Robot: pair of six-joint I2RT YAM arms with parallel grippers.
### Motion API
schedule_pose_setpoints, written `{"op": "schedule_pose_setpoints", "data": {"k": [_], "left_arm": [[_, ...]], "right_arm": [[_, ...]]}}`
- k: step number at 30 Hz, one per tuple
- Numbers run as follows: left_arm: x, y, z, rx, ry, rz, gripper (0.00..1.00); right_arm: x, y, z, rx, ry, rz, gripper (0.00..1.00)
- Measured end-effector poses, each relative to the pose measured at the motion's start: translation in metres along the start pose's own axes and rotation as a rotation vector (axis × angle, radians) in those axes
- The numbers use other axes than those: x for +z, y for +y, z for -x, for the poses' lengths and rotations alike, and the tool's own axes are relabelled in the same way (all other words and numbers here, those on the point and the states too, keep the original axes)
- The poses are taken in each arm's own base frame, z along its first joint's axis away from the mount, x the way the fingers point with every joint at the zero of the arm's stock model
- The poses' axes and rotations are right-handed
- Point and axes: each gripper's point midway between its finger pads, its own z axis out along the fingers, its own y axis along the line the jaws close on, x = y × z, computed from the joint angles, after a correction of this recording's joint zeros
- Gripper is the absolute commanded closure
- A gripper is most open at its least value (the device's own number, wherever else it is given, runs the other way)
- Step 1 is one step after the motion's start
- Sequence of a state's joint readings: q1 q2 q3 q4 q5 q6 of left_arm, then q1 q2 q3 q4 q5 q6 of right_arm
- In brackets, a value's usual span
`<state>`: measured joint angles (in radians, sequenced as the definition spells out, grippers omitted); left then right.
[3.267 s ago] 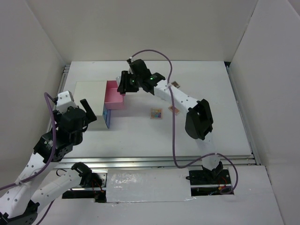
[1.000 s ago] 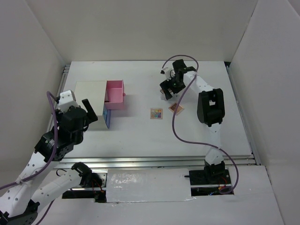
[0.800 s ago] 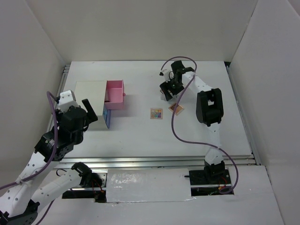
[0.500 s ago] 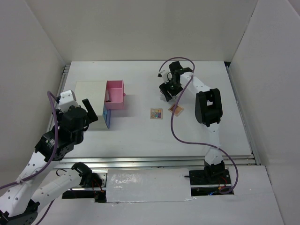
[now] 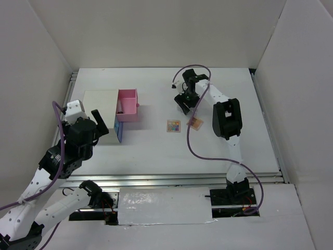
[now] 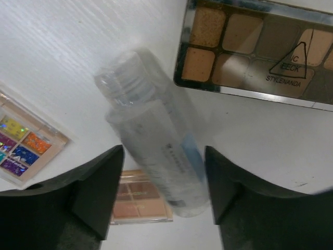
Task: Organize the makeup
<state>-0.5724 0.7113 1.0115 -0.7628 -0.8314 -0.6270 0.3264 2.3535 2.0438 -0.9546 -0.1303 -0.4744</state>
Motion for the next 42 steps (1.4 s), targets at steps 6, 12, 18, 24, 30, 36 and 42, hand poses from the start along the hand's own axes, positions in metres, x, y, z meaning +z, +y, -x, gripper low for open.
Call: {"op": "schedule_pose_setpoints", "data": {"k": [6,12,18,24,30,36,42], "left_arm": [[0.0,-0.001,0.001,-0.003,-0.003,-0.003,0.01],[0.0,-0.001,0.002,0.0,-0.005,-0.003,0.01],[0.001,-0.001,0.0,0.021,-0.001,0.0,0.01],[0.002,-0.002,0.0,0.024,0.002,0.001,0.01],[0.003,-0.002,-0.001,0.026,0.004,0.001,0.01],[0.003,-0.002,-0.002,0.028,0.008,0.003,0.01],[0.001,-0.001,0.0,0.019,0.0,-0.001,0.01]], "right_arm": [[0.003,-0.001,-0.001,-0.025,0.023,-0.011,0.69],[0.003,0.001,0.001,-0.051,0.006,-0.009,0.75],[0.0,0.012,0.001,-0.081,-0.047,-0.009,0.84],[-0.04,0.028,0.027,-0.075,-0.201,-0.002,0.85],[-0.146,0.051,0.102,0.112,-0.556,-0.002,1.0],[-0.206,0.111,0.177,0.372,-0.842,0.256,1.0],[-0.183,0.184,0.224,0.601,-0.843,0.512,1.0]]}}
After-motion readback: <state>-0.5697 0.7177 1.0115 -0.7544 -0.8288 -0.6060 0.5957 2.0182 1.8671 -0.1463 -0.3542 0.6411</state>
